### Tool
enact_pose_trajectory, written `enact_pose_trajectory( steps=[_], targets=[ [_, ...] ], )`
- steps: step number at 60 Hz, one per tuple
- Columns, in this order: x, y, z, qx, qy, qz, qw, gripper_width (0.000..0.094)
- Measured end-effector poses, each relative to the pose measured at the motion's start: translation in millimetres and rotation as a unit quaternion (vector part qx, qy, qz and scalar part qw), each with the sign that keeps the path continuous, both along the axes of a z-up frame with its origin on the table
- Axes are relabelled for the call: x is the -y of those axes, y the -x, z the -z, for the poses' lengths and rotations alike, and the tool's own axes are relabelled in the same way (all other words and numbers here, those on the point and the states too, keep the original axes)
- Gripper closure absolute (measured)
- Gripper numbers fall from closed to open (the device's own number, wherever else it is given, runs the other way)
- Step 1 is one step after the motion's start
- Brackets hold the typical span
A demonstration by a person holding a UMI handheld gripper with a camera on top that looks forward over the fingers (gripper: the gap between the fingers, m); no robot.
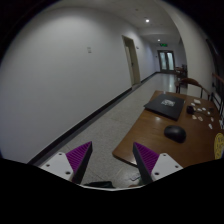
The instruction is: Arrange mouse
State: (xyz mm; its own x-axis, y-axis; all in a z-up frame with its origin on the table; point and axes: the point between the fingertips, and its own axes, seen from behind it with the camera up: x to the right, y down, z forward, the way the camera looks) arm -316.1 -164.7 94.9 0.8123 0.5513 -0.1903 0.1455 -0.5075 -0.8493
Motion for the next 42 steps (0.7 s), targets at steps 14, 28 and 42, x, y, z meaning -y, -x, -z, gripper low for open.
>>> enact_pose_trajectory(
  steps=[14,28,42],
  targets=[
    [-61,-73,38,0.029,0.012,0.051,0.998,0.0108],
    [-139,-172,80,0.112,-0.009,0.119,0.986,0.0104],
    [-197,-194,108,0.14,-0.001,0.126,0.982,0.011]
  ],
)
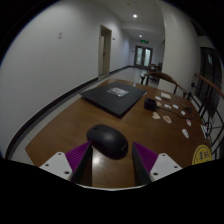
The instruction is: Arrange mouse
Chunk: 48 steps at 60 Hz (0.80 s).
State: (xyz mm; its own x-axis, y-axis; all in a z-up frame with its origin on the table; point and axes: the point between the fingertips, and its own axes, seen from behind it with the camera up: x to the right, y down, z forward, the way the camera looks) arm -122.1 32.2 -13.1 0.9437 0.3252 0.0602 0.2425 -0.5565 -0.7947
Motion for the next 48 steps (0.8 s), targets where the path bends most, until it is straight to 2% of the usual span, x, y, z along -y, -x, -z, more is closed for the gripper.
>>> enact_pose_trajectory(
  steps=[8,30,35,39,41,48],
  targets=[
    [-25,0,4,-0.025,0.019,0.008,0.999,0.0108],
    [-62,-12,4,-0.022,0.019,0.035,0.999,0.014],
    [-73,-17,5,-0.025,0.013,0.051,0.998,0.0228],
    [-76,-22,6,-0.023,0.017,0.067,0.997,0.0437],
    [-75,-22,6,-0.029,0.018,0.074,0.997,0.0456],
    [-73,-18,3,-0.018,0.017,0.048,0.999,0.0596]
  ],
)
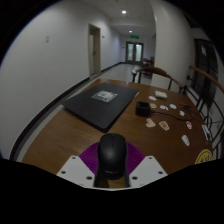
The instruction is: Arrange mouse
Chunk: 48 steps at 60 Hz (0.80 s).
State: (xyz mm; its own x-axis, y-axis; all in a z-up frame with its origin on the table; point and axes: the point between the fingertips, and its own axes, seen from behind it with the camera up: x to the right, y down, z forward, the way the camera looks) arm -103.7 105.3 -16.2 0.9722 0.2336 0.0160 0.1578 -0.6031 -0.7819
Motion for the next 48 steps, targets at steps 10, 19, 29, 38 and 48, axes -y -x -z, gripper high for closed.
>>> enact_pose_trajectory(
  steps=[10,19,29,38,48],
  targets=[
    [32,-22,-104,-0.023,-0.09,-0.032,0.995,0.0607],
    [70,-135,-238,0.012,-0.223,0.003,0.975,0.0609],
    [88,-293,-205,0.025,-0.172,0.114,0.978,0.0609],
    [104,-347,-64,0.016,-0.042,0.148,0.988,0.0609],
    [111,-360,-2,0.007,0.008,0.154,0.988,0.0555]
  ],
)
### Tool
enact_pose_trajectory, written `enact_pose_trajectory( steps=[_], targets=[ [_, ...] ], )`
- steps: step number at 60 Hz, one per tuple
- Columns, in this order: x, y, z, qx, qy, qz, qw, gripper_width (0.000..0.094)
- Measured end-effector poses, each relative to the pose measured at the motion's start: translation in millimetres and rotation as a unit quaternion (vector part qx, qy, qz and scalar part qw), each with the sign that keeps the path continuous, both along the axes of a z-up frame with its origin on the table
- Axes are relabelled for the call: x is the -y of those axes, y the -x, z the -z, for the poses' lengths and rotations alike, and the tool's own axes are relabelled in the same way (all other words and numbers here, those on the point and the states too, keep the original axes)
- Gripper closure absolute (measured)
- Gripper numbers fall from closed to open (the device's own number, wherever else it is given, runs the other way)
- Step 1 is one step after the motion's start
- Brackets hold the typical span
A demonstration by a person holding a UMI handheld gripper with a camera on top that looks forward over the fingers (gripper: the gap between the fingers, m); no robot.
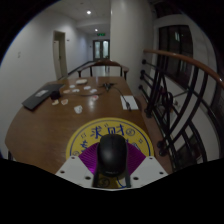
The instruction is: Arrange mouse
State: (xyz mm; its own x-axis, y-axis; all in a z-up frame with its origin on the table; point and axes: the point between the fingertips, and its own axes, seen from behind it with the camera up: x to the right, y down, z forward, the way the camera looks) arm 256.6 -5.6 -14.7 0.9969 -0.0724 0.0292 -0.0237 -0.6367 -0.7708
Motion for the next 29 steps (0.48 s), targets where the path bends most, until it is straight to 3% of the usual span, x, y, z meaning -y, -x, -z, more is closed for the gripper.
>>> enact_pose_trajectory(
  steps=[9,15,22,29],
  targets=[
    [4,-3,2,-0.009,0.009,-0.028,1.0,0.0409],
    [22,2,-12,-0.008,0.007,-0.065,0.998,0.0064],
    [65,-1,-32,-0.003,-0.01,-0.107,0.994,0.0086],
    [114,-21,-43,-0.018,-0.026,-0.112,0.993,0.0086]
  ],
)
